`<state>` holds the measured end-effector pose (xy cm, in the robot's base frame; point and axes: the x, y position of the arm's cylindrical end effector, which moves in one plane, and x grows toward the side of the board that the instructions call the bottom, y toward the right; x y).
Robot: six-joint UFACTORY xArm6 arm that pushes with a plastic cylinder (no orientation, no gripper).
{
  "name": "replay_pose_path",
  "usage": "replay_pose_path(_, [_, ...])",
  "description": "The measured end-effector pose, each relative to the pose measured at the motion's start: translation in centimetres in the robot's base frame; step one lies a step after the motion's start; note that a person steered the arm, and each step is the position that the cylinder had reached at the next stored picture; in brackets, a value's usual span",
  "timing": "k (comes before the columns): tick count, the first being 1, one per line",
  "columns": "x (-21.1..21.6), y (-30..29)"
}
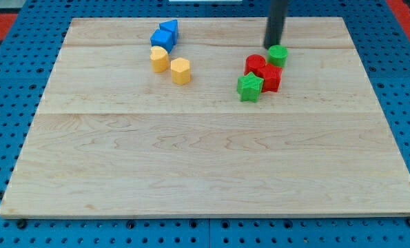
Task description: Move the yellow hexagon along with yellow heart up a bit
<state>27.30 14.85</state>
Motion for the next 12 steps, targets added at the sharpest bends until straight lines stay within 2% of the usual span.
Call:
replay_pose_path(1, [-1.2,2.7])
replay_pose_path(2, [-1.3,2.8])
replay_pose_path(5, [2.7,0.6])
replay_pose_path(8, [2.8,-0.6])
replay_pose_path(10, [2.8,-7.8])
replay_pose_path(12, [2.3,-10.9])
